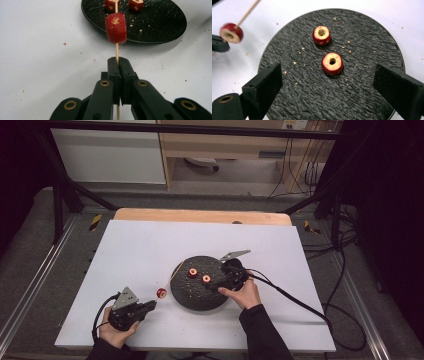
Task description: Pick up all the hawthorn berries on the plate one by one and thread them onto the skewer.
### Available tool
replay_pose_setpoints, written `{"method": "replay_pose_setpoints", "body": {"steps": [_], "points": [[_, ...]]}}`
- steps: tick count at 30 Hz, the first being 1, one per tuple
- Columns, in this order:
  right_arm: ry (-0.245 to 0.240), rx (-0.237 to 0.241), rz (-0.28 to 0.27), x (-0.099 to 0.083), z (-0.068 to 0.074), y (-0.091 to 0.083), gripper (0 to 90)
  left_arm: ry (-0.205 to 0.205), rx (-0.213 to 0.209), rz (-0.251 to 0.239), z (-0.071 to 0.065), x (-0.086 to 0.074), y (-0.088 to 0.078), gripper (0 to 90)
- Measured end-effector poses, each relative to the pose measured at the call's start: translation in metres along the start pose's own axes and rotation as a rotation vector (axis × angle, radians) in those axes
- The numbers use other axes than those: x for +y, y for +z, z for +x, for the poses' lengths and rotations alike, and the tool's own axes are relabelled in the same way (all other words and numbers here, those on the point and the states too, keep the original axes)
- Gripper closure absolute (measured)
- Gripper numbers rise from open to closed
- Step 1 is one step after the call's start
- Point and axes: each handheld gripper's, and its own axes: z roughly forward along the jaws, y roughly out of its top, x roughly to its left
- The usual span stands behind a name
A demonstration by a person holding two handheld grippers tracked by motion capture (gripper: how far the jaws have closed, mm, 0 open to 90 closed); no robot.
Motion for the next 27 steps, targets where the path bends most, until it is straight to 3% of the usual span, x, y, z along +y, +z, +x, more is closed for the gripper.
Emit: {"method": "replay_pose_setpoints", "body": {"steps": [7, 15, 27], "points": [[-0.037, -0.027, 0.091, 0.015, 0.001, 0.014, 8.8, -0.003, -0.002, -0.002, 0.001, -0.001, 0.000, 88.4], [-0.046, -0.047, 0.161, 0.031, -0.004, 0.029, 13.9, -0.004, -0.005, 0.010, 0.002, -0.003, 0.003, 88.4], [-0.061, -0.017, 0.250, 0.044, -0.003, 0.043, 35.8, -0.006, -0.005, 0.010, 0.002, -0.004, 0.003, 88.4]]}}
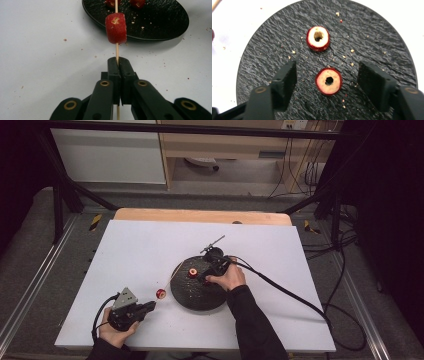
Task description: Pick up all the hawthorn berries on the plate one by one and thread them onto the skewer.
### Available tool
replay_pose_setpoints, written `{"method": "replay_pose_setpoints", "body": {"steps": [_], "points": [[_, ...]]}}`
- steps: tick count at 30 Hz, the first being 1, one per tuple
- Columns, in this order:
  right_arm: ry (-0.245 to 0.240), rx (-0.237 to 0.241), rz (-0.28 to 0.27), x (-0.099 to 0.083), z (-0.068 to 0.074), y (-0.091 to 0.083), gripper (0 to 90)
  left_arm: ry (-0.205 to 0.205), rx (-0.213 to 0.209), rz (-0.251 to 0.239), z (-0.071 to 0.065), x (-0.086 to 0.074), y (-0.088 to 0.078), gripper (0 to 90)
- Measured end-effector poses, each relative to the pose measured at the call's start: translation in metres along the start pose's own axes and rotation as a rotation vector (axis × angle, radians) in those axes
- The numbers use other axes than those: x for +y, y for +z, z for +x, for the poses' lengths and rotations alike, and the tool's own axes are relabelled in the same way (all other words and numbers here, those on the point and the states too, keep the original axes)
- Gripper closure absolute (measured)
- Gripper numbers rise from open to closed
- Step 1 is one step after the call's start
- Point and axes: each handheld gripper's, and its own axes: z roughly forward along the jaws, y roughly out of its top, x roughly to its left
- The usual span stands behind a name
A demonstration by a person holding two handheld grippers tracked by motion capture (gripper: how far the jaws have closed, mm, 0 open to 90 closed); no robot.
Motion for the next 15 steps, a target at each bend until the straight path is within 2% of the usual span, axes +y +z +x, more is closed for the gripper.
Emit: {"method": "replay_pose_setpoints", "body": {"steps": [4, 15], "points": [[-0.002, -0.002, 0.041, 0.000, -0.002, 0.004, 42.2, 0.001, 0.000, -0.001, 0.000, 0.000, 0.000, 88.4], [0.021, 0.027, 0.092, 0.000, -0.006, 0.011, 55.0, 0.002, -0.001, 0.000, 0.000, 0.000, 0.000, 88.4]]}}
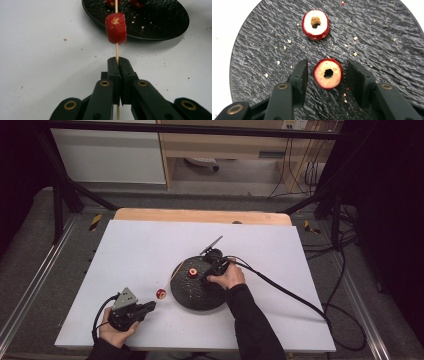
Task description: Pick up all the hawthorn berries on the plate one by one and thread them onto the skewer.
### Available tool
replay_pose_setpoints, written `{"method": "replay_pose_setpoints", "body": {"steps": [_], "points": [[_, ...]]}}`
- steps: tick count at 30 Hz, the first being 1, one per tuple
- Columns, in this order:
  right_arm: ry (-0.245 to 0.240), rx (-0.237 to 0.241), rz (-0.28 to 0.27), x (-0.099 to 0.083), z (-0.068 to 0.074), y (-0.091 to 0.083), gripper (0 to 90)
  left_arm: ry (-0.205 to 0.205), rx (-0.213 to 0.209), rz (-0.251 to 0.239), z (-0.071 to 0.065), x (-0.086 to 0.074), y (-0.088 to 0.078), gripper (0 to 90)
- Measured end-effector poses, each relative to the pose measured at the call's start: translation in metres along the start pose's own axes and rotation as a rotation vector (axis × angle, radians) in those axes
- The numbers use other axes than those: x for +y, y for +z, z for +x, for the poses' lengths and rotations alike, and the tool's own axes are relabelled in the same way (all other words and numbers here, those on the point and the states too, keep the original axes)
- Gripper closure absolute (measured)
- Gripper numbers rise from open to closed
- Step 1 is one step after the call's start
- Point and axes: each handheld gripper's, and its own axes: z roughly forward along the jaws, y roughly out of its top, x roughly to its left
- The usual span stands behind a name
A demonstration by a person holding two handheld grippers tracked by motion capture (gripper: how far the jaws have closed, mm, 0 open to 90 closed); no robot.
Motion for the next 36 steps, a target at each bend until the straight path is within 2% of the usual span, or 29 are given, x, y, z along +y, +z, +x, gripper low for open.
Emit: {"method": "replay_pose_setpoints", "body": {"steps": [6, 25, 30, 34, 36], "points": [[0.011, 0.007, 0.021, 0.000, -0.002, 0.002, 59.6, 0.000, 0.000, 0.001, 0.000, 0.000, 0.000, 88.4], [0.048, 0.021, 0.045, 0.002, -0.004, 0.000, 60.9, 0.000, -0.001, 0.001, 0.000, 0.000, 0.001, 88.4], [0.052, 0.037, 0.017, 0.002, -0.003, -0.007, 61.1, 0.000, -0.001, -0.001, 0.000, 0.000, 0.001, 88.4], [0.068, 0.052, -0.027, 0.001, -0.001, -0.016, 61.1, 0.004, 0.000, -0.003, -0.001, 0.000, 0.000, 88.4], [0.057, 0.055, -0.048, 0.000, 0.001, -0.021, 61.1, 0.003, 0.000, -0.005, -0.001, 0.000, 0.000, 88.4]]}}
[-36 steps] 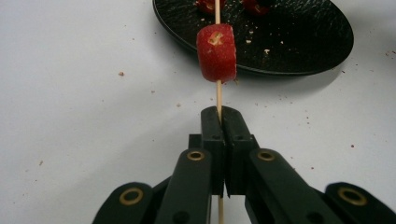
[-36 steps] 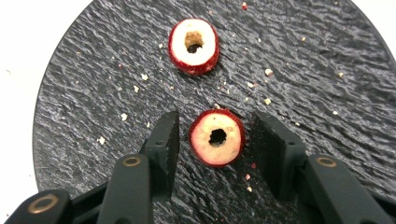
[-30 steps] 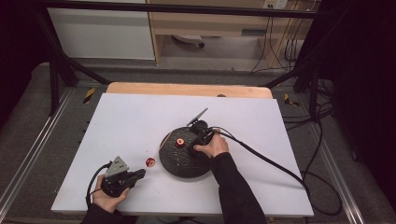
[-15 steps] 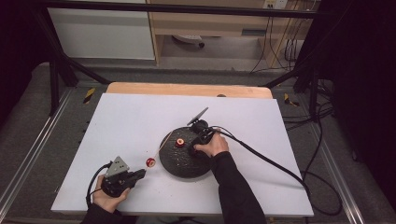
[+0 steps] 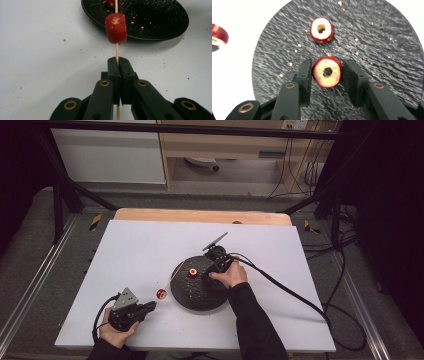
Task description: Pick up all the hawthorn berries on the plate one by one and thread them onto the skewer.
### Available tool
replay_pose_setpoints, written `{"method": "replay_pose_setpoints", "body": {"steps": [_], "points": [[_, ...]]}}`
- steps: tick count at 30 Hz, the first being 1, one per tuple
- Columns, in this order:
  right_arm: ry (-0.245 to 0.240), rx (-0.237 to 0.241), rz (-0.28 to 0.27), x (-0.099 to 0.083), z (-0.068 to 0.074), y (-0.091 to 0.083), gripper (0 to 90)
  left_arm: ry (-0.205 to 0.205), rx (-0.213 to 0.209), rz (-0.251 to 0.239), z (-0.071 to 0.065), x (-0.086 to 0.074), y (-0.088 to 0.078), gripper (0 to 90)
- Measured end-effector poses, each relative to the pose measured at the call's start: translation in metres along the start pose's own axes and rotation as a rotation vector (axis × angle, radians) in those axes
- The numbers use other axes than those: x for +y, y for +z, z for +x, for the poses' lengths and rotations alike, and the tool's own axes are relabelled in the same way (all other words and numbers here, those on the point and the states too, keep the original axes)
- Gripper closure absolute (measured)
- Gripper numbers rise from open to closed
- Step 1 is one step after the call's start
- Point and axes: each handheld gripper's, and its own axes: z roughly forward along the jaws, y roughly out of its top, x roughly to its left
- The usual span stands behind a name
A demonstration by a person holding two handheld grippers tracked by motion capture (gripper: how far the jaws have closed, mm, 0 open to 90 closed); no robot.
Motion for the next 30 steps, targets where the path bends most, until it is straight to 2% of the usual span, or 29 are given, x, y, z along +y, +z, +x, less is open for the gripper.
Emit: {"method": "replay_pose_setpoints", "body": {"steps": [11, 20, 30], "points": [[0.025, 0.072, -0.177, -0.014, 0.012, -0.013, 61.2, -0.005, 0.002, -0.022, -0.002, 0.000, -0.001, 88.5], [0.070, 0.136, -0.385, -0.038, 0.014, -0.018, 61.2, -0.011, 0.005, -0.035, -0.003, 0.001, -0.002, 88.4], [0.151, 0.206, -0.618, -0.058, 0.017, -0.014, 61.2, -0.017, -0.001, -0.054, -0.009, 0.001, -0.003, 88.4]]}}
